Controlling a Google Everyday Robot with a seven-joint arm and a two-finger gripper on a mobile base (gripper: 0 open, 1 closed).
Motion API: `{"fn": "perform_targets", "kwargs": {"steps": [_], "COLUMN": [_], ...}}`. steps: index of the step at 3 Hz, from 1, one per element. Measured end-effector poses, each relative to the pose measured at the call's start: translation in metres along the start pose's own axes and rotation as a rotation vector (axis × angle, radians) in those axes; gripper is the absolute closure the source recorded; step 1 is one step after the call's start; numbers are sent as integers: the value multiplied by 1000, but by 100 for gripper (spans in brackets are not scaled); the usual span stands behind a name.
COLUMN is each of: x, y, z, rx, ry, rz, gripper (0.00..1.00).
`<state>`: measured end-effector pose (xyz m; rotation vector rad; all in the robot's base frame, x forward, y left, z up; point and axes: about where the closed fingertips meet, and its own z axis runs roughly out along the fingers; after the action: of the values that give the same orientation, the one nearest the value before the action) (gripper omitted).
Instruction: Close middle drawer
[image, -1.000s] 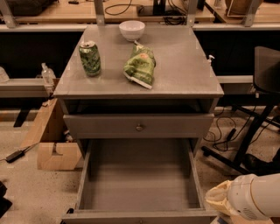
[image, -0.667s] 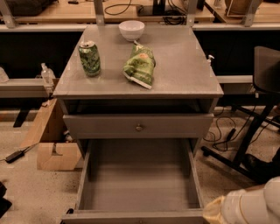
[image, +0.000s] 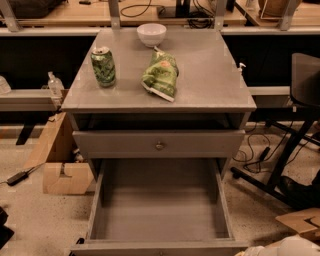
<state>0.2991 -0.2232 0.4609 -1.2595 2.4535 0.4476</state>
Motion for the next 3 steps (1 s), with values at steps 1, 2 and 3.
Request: {"fn": "perform_targets", "kwargs": {"steps": [1, 2, 3], "x": [5, 0, -17], "y": [-4, -11, -24], "z": [61, 91, 112], "rx": [-1, 0, 6], "ry": [-42, -71, -91], "rz": [-12, -22, -45], "gripper": [100, 100, 100]}}
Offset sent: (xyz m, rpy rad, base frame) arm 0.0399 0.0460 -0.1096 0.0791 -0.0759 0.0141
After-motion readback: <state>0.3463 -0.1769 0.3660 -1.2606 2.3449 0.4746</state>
